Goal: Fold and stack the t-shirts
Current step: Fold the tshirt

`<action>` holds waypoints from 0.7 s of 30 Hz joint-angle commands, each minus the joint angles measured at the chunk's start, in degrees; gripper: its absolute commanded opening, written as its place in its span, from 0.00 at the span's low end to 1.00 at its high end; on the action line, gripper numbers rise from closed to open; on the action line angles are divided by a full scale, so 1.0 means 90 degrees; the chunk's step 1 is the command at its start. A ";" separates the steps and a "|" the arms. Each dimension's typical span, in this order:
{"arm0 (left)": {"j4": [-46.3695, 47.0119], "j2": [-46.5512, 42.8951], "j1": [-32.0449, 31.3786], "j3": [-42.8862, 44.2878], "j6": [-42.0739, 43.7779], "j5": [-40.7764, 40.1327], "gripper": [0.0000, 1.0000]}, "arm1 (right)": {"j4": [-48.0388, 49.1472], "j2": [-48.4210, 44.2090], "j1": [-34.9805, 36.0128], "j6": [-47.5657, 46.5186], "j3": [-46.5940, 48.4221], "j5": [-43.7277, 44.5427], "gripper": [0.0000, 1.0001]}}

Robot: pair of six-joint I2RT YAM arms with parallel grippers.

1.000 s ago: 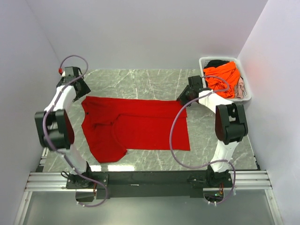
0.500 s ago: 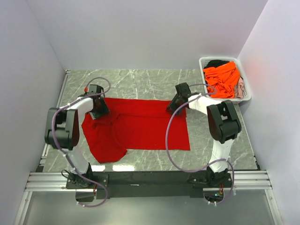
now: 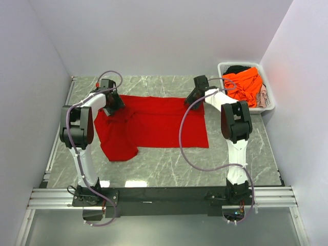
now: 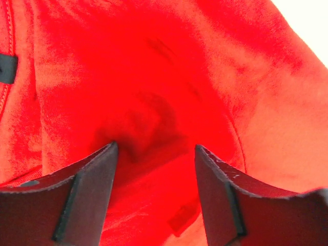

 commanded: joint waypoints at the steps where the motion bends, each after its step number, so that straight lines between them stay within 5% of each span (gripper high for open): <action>1: -0.0112 0.0044 -0.0004 0.0155 -0.0118 0.0321 0.68 | -0.0521 0.0351 -0.0290 -0.0645 0.0634 0.0428 0.42; 5: -0.0122 -0.0969 -0.0014 -0.0350 0.0028 0.0117 0.75 | -0.0336 -0.0270 -0.0301 -0.1174 0.0490 0.0272 0.42; 14: 0.0005 -0.3566 -0.0034 -0.2555 0.0117 -0.0624 0.73 | 0.0641 -0.2916 -0.0252 -0.1360 -0.2458 -0.0129 0.41; 21: 0.0406 -0.4722 0.1197 -0.4356 -0.0294 -0.0236 0.61 | 0.0534 -0.4110 -0.0232 -0.1575 -0.4012 -0.0041 0.40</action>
